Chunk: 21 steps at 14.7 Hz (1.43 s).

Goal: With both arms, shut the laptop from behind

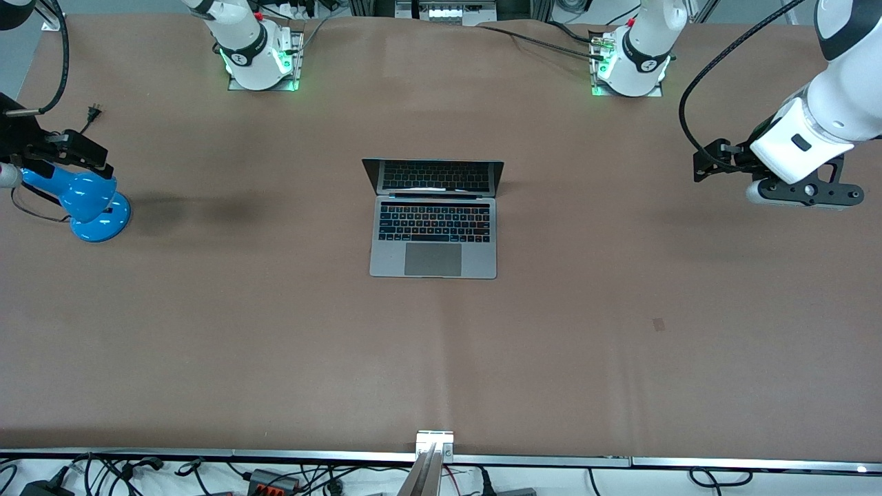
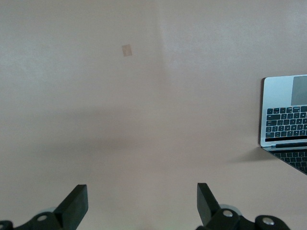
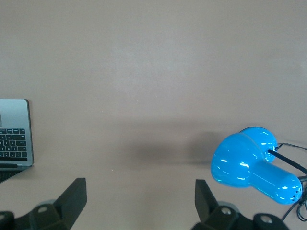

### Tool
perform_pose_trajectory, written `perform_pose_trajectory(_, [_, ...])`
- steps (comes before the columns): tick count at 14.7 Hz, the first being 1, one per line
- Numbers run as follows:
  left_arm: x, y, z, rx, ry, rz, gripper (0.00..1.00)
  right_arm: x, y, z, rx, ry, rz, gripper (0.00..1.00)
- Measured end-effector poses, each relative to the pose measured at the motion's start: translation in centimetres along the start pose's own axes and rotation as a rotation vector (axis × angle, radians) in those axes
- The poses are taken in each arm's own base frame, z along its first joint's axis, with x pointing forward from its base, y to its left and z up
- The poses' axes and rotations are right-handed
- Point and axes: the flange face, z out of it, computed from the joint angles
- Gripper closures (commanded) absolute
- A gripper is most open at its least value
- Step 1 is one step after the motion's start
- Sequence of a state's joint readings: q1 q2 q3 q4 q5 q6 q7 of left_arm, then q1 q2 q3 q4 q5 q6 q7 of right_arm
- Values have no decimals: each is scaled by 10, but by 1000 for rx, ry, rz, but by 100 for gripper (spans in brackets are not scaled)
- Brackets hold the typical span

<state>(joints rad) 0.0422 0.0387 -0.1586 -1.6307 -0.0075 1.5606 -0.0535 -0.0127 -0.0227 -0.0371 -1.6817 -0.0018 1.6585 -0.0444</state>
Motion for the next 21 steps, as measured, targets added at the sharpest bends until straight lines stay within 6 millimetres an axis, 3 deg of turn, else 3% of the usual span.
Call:
perform_pose_trajectory(7, [0,0,0,0,-1,0,0,-2,0,2,1,-18,0,0])
perform_pose_trajectory(8, [0,0,0,0,-1,0,15,-2,0,2,1,-21,0,0])
perform_pose_trajectory(9, [0,0,0,0,-2,0,65,-2,0,3,1,-23,0,0])
perform_pose_trajectory(10, [0,0,0,0,-5,1,100,-2,0,4,1,-25,0,0])
perform_pose_trajectory(11, [-2,1,1,1,-14,3,100,-3,0,5,1,-26,0,0])
perform_pose_trajectory(12, [-3,3,2,2,-25,6,100,-3,0,5,1,-26,0,17])
perform_pose_trajectory(13, [-4,6,1,3,-30,11,100,-3,0,5,1,-26,0,55])
perform_pose_trajectory(16, [-5,8,-1,3,-31,14,100,-3,-1,5,1,-28,-1,96])
perform_pose_trajectory(17, [-5,8,-2,3,-30,14,100,-3,-1,5,1,-31,-1,100])
perform_pose_trajectory(21, [-6,8,-2,4,-38,16,100,-4,-1,6,2,-43,-2,100])
